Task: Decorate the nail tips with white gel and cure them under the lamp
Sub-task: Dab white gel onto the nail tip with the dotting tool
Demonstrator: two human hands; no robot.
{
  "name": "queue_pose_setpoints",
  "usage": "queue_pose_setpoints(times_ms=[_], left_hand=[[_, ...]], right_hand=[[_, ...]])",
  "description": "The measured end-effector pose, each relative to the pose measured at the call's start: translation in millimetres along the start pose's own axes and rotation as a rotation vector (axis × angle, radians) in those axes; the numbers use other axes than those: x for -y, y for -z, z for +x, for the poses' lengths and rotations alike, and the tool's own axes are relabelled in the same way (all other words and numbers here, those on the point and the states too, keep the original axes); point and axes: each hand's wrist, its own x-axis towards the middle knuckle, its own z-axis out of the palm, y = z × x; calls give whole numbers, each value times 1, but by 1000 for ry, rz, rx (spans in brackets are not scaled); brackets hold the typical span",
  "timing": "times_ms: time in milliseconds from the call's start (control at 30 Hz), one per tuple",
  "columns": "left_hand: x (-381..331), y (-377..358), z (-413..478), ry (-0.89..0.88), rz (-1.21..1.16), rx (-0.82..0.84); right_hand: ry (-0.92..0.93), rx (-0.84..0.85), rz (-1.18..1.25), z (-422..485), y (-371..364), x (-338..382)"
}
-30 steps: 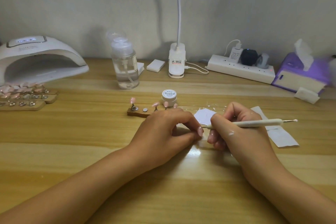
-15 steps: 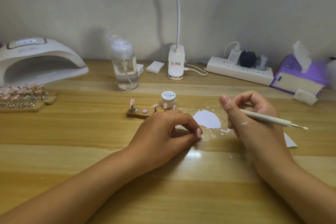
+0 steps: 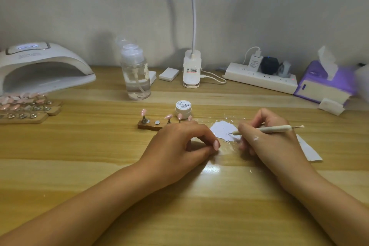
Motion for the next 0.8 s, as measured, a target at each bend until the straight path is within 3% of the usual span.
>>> queue_pose_setpoints(times_ms=[167,267,433,600,667,800], left_hand=[[-1,0,0,-13,3,-9],[-1,1,0,-7,18,-36],[-1,1,1,3,75,-80],[-1,0,0,-1,54,-79],[0,0,0,0,58,-80],[1,0,1,-7,60,-77]], right_hand=[[53,-68,31,-3,-1,2],[127,-160,224,-11,-1,13],[236,-94,286,-30,-11,30],[372,-264,295,-33,-4,36],[352,-219,311,-34,-6,34],[65,48,353,-34,-15,25]])
